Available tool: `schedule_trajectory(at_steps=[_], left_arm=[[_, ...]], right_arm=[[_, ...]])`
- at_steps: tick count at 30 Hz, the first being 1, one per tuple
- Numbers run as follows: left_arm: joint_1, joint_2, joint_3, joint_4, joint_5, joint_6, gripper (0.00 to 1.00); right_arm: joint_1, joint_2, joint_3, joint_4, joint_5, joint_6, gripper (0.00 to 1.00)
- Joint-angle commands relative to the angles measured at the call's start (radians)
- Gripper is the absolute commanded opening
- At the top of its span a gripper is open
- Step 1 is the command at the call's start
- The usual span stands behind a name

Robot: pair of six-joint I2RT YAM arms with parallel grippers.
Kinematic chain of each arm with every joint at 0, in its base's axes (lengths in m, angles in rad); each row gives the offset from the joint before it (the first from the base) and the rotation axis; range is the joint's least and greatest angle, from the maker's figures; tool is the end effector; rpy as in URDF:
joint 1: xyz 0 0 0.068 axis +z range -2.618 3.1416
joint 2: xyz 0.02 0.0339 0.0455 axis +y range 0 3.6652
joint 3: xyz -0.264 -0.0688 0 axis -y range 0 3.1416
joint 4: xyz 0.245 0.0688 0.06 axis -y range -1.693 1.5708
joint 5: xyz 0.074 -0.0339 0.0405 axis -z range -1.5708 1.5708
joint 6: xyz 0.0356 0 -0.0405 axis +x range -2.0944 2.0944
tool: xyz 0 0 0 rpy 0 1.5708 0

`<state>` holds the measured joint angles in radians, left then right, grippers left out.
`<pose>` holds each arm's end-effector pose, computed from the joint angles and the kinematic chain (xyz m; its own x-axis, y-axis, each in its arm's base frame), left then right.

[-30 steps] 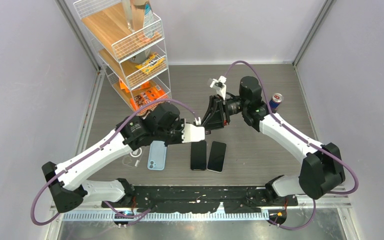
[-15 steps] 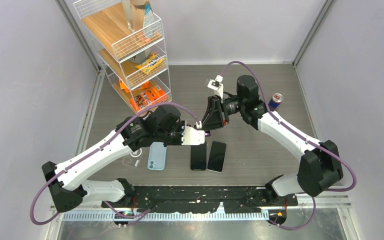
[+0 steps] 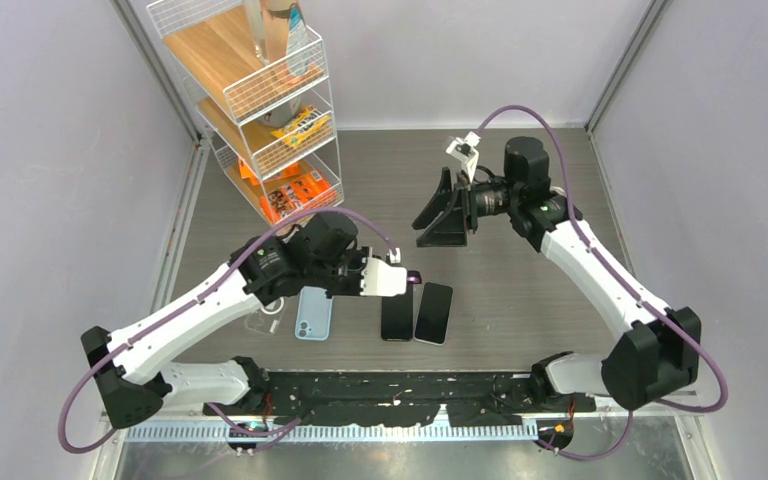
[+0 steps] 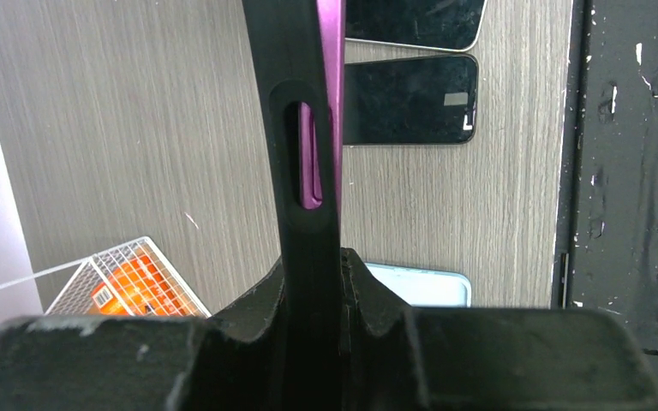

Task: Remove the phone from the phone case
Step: Remove the phone case from the phone.

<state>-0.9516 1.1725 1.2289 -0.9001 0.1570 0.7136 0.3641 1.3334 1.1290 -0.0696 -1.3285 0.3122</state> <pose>0.1298 -0.1917 0.3490 0.2382 0.7798 -0.5790 0.9375 -0.0288 0.3468 0.2582 0.1354 0.3568 -0.5351 -0.1251 -0.8355 -0.8347 -0.0738 0.5457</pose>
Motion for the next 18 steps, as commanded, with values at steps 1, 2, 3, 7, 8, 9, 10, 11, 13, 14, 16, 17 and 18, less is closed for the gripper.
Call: schedule_trajectory(at_steps=[1,2,3,7,8,9,10,11,13,14,16,17,18], left_arm=[[0.052,-0.055,0.013,0.051,0.085,-0.031,0.00],[0.068,-0.059,0.016,0.051,0.103,-0.040,0.00],[0.089,-0.065,0.021,0.051,0.126,-0.051,0.00],[0.181,-0.088,0.039,0.056,0.243,-0.103,0.00],[0.207,-0.095,0.044,0.058,0.277,-0.117,0.00],[0.231,-0.103,0.051,0.061,0.317,-0.133,0.00],[0.256,-0.111,0.055,0.063,0.373,-0.151,0.00],[0.279,-0.116,0.059,0.069,0.397,-0.169,0.00],[0.326,-0.127,0.062,0.079,0.498,-0.210,0.00],[0.344,-0.130,0.061,0.089,0.537,-0.232,0.00],[0.371,-0.133,0.056,0.108,0.614,-0.282,0.00],[0.378,-0.133,0.054,0.117,0.647,-0.301,0.00],[0.383,-0.134,0.050,0.126,0.674,-0.316,0.00]], right_arm=[[-0.024,-0.104,0.062,-0.126,0.053,-0.145,0.87],[-0.027,-0.124,0.071,-0.203,0.079,-0.221,0.89],[-0.027,-0.133,0.094,-0.252,0.097,-0.265,0.92],[-0.025,-0.175,0.139,-0.439,0.195,-0.460,0.94],[-0.021,-0.185,0.143,-0.466,0.201,-0.498,0.94],[-0.018,-0.193,0.144,-0.475,0.211,-0.512,0.94],[-0.010,-0.196,0.146,-0.490,0.215,-0.539,0.94],[-0.005,-0.199,0.149,-0.500,0.225,-0.555,0.93],[0.020,-0.194,0.158,-0.536,0.250,-0.603,0.93],[0.042,-0.190,0.162,-0.561,0.261,-0.632,0.93],[0.072,-0.174,0.169,-0.579,0.278,-0.656,0.92],[0.081,-0.163,0.172,-0.582,0.287,-0.670,0.92],[0.100,-0.156,0.181,-0.594,0.292,-0.679,0.91]])
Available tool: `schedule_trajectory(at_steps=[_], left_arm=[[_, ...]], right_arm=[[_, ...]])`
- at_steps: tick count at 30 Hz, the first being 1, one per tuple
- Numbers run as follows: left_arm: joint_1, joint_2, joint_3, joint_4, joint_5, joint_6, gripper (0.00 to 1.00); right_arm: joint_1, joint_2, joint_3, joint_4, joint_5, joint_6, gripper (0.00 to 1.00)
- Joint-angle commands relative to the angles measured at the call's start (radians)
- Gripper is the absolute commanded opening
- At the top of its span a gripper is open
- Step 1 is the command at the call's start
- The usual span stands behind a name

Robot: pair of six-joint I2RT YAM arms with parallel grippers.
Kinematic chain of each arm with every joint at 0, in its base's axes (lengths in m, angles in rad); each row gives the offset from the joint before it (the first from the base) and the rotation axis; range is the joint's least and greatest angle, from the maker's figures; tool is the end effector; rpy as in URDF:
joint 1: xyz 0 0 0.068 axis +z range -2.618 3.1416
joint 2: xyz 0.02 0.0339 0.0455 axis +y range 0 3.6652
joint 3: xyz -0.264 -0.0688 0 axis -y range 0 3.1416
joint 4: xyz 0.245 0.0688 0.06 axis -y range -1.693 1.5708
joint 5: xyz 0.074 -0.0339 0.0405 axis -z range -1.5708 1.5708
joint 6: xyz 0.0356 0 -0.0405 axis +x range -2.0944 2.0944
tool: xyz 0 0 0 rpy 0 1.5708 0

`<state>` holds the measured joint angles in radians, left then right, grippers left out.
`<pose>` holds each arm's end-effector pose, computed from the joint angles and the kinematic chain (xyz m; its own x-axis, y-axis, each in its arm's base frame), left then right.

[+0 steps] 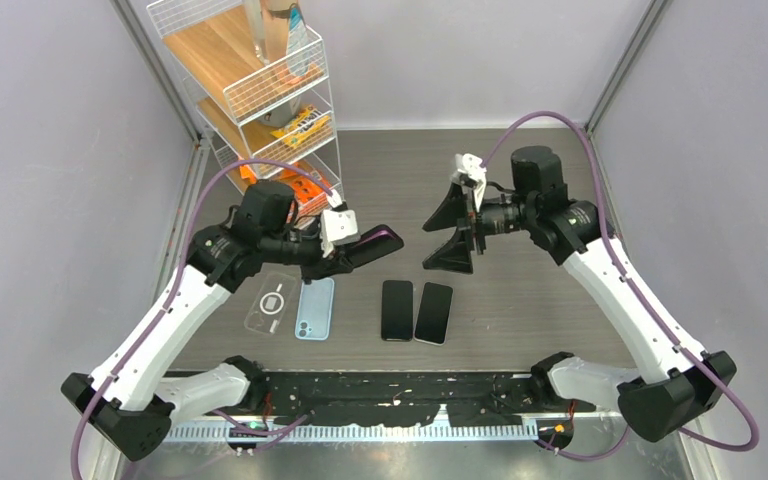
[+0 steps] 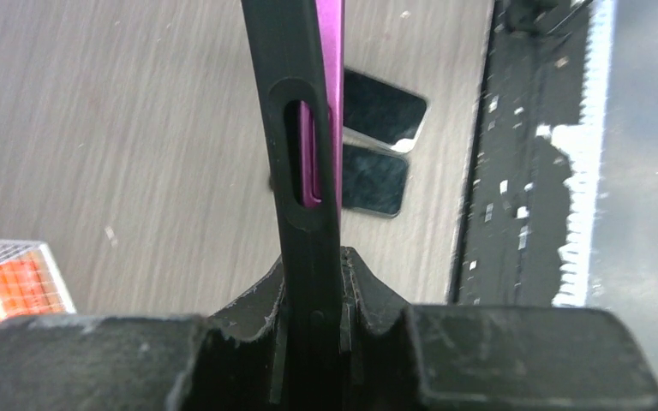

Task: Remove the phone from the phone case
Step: Remove the phone case from the phone.

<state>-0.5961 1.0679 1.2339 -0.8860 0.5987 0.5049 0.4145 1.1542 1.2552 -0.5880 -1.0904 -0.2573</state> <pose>0.1561 -0.1301 0.3763 -0.0836 0.5396 -0.8378 0.9767 0.2110 0.0384 0.1986 0.1219 0.3970 -0.1843 -0.2096 -0.9603 -0.9827 0.0559 0.1765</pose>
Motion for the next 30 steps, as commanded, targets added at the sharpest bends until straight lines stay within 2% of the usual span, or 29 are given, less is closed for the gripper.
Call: schedule_trajectory(at_steps=[1,5,12,25,27,30], left_arm=[[0.032,-0.027,0.040,0.123,0.252,-0.122,0.00],[0.033,-0.024,0.016,0.162,0.305,-0.166,0.00],[0.034,-0.008,0.002,0.176,0.321,-0.181,0.00],[0.034,0.011,-0.010,0.205,0.334,-0.200,0.00],[0.034,0.014,-0.009,0.211,0.336,-0.207,0.00],[0.034,0.016,-0.010,0.223,0.341,-0.216,0.00]], right_arm=[[0.059,0.037,0.059,-0.083,0.065,-0.129,0.91],[0.110,0.080,0.103,-0.119,0.070,-0.153,0.86],[0.137,0.131,0.159,-0.133,0.042,-0.147,0.74],[0.155,0.150,0.160,-0.136,0.019,-0.149,0.58],[0.158,0.149,0.152,-0.135,0.017,-0.151,0.54],[0.160,0.147,0.143,-0.133,0.015,-0.154,0.41]])
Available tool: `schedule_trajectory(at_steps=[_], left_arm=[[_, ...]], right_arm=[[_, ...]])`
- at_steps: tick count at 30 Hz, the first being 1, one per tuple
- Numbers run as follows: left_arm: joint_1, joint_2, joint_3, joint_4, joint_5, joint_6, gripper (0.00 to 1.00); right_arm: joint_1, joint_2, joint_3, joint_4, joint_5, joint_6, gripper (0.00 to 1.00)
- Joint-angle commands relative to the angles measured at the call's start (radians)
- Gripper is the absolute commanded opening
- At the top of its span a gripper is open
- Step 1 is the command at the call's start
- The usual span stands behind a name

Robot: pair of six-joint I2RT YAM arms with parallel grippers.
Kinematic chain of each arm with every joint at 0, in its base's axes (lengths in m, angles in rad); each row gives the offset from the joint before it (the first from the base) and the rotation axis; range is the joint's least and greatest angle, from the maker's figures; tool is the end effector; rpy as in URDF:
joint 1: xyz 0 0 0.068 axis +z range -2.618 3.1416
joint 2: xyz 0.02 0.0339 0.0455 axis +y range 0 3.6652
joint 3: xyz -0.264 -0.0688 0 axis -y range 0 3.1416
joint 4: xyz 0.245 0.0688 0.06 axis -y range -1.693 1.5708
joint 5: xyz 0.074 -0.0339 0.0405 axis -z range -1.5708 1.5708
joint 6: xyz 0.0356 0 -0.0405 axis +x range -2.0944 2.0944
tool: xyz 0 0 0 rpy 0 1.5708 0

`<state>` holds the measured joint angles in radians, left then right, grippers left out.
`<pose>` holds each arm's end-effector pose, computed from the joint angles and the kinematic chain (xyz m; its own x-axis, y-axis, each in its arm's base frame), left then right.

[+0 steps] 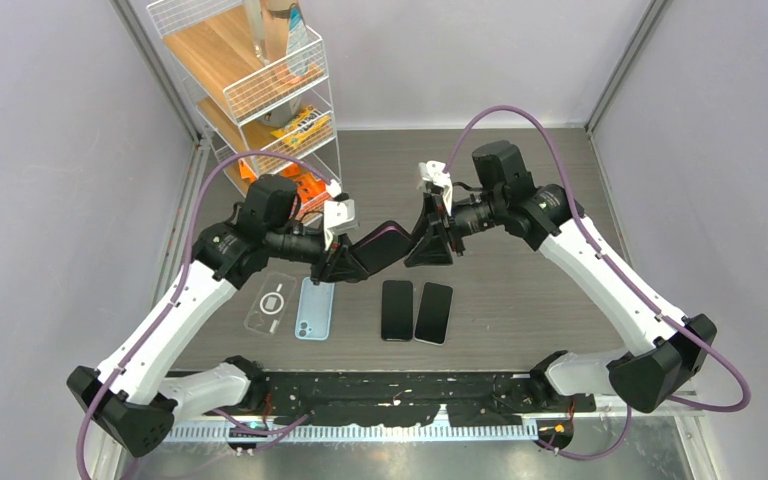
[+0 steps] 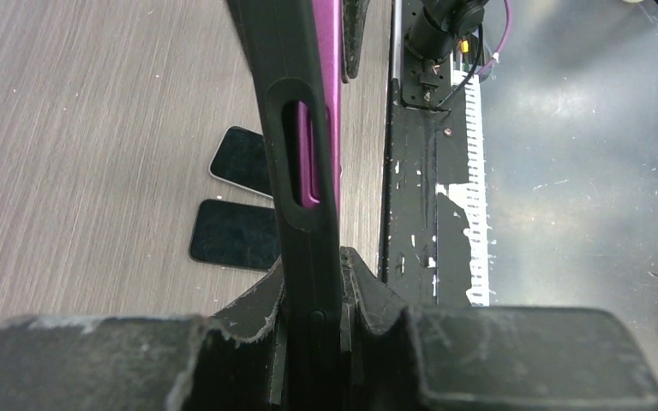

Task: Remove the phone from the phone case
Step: Remove the phone case from the phone.

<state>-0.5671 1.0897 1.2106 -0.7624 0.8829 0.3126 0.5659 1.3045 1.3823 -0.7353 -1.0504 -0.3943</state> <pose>0.1634 -0.1367 0.3788 -0.2148 0.3683 -0.9045 0.9766 0.0943 -0.1935 0.2052 0.1669 0.3910 -0.1512 -0.3223 -0.9345 -0.9795 -0.0783 0.1855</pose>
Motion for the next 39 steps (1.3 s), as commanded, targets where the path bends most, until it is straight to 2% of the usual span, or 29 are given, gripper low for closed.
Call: schedule_trajectory(at_steps=[1,2,4,8,13,17,22,29,34,39], left_arm=[[0.005,-0.005,0.014,0.102,0.060,-0.027,0.00],[0.005,-0.005,0.014,0.103,0.062,-0.028,0.00],[0.004,-0.004,0.014,0.106,0.068,-0.031,0.00],[0.005,-0.005,0.007,0.107,0.088,-0.030,0.00],[0.004,-0.022,-0.029,0.092,0.130,0.035,0.00],[0.004,-0.025,-0.033,0.017,0.183,0.133,0.00],[0.002,-0.017,-0.016,-0.171,0.327,0.353,0.00],[-0.035,-0.002,-0.006,-0.375,0.372,0.616,0.00],[-0.066,0.028,0.005,-0.393,0.356,0.627,0.00],[-0.069,0.029,0.004,-0.310,0.315,0.554,0.00]], right_arm=[[0.009,-0.003,0.015,0.013,-0.027,-0.019,0.37],[0.009,-0.004,0.013,0.014,-0.029,-0.020,0.28],[0.009,-0.005,0.011,0.014,-0.033,-0.022,0.18],[0.010,-0.012,0.008,0.014,-0.042,-0.041,0.06],[0.011,-0.021,0.011,-0.026,-0.057,-0.104,0.06],[0.012,-0.021,0.015,-0.071,-0.082,-0.173,0.06],[0.011,-0.017,0.016,-0.108,-0.110,-0.253,0.05],[0.018,-0.013,0.021,-0.151,-0.148,-0.340,0.05],[0.031,-0.013,0.027,-0.182,-0.152,-0.366,0.05],[0.033,-0.027,0.014,-0.167,-0.124,-0.345,0.05]])
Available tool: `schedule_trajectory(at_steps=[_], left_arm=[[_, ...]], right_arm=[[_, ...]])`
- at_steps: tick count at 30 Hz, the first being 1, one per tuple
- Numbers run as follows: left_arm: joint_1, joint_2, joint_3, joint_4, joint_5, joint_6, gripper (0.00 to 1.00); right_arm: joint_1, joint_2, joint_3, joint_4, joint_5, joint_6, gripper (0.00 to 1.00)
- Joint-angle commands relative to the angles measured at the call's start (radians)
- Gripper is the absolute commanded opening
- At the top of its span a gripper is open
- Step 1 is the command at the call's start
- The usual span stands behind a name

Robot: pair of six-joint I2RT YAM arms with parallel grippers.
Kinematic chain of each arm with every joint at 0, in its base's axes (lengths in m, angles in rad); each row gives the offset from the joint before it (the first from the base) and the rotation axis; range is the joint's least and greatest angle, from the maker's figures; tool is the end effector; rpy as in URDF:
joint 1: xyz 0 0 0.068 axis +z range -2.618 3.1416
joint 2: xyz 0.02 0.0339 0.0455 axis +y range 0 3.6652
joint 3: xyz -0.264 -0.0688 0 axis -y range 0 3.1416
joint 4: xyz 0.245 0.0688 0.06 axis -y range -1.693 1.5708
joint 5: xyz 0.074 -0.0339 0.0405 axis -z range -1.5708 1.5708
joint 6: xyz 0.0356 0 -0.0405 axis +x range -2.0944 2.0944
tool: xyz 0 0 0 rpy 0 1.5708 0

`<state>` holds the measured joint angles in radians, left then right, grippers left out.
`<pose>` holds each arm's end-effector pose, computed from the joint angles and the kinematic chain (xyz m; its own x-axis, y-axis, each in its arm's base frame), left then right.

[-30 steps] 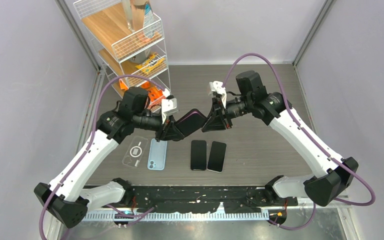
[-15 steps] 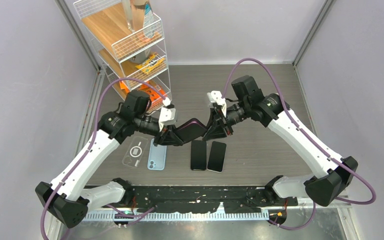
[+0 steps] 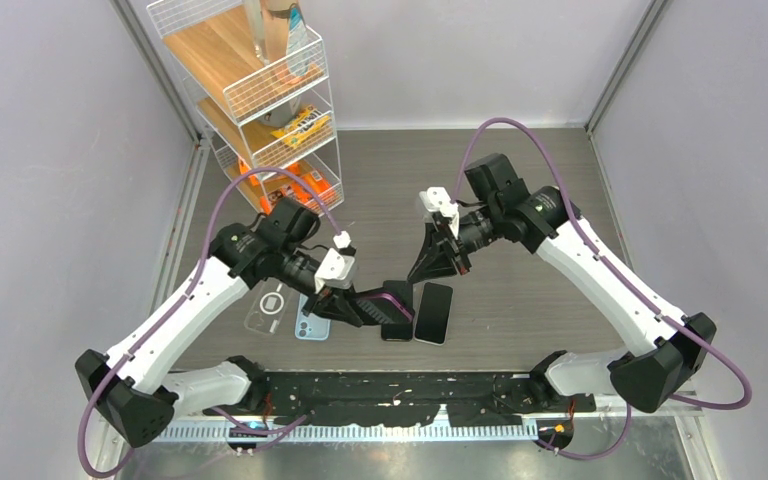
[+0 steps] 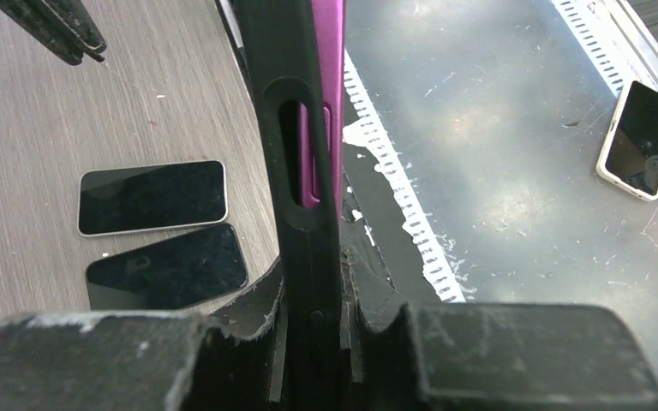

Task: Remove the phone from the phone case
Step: Remove the phone case from the phone.

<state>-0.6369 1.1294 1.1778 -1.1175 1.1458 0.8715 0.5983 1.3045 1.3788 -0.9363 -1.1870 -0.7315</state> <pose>0.1348 -0.1401 0.3462 0.0035 0.3899 -0.9208 0.9240 -0.3534 -0.1461 0.1857 0.1665 0.3799 0.0072 -0.2978 -0.9546 -0.9471 -0.3084 0.0890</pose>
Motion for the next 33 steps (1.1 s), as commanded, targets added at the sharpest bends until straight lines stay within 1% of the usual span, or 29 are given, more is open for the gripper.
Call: schedule_trajectory(at_steps=[1,3,5,6,7,8,10,12,14,17,19,26,33], left_arm=[[0.001,-0.019,0.031,0.072,0.044,-0.024,0.00],[0.002,-0.032,0.024,0.110,0.018,-0.060,0.00],[0.004,-0.041,0.025,0.139,-0.010,-0.090,0.00],[0.008,-0.043,0.025,0.151,-0.021,-0.107,0.00],[0.012,-0.046,0.026,0.165,-0.030,-0.121,0.00],[0.019,-0.049,0.025,0.180,-0.038,-0.140,0.00],[0.036,-0.060,0.022,0.217,-0.049,-0.181,0.00],[0.054,-0.073,0.017,0.261,-0.058,-0.222,0.00],[0.062,-0.084,0.019,0.300,-0.104,-0.267,0.00],[0.063,-0.085,0.033,0.356,-0.224,-0.382,0.00],[0.062,-0.080,0.038,0.370,-0.274,-0.421,0.00],[0.062,-0.077,0.013,0.407,-0.290,-0.466,0.00],[0.057,-0.071,0.010,0.420,-0.292,-0.487,0.00]], right_arm=[[0.000,-0.037,0.006,0.042,0.030,0.012,0.05],[0.001,-0.053,-0.010,0.072,0.062,0.048,0.06],[-0.003,-0.071,-0.020,0.090,0.103,0.074,0.13],[-0.005,-0.078,-0.023,0.098,0.126,0.079,0.22],[-0.013,-0.093,-0.029,0.099,0.135,0.086,0.26],[-0.016,-0.101,-0.030,0.101,0.147,0.088,0.34],[-0.026,-0.123,-0.034,0.101,0.158,0.095,0.44],[-0.037,-0.149,-0.030,0.091,0.165,0.095,0.48],[-0.047,-0.164,-0.017,0.065,0.168,0.079,0.49],[-0.068,-0.185,0.006,0.036,0.156,0.052,0.49],[-0.079,-0.195,0.020,0.033,0.139,0.055,0.49],[-0.087,-0.177,0.062,0.055,0.048,0.112,0.46],[-0.088,-0.153,0.045,0.134,0.005,0.191,0.43]])
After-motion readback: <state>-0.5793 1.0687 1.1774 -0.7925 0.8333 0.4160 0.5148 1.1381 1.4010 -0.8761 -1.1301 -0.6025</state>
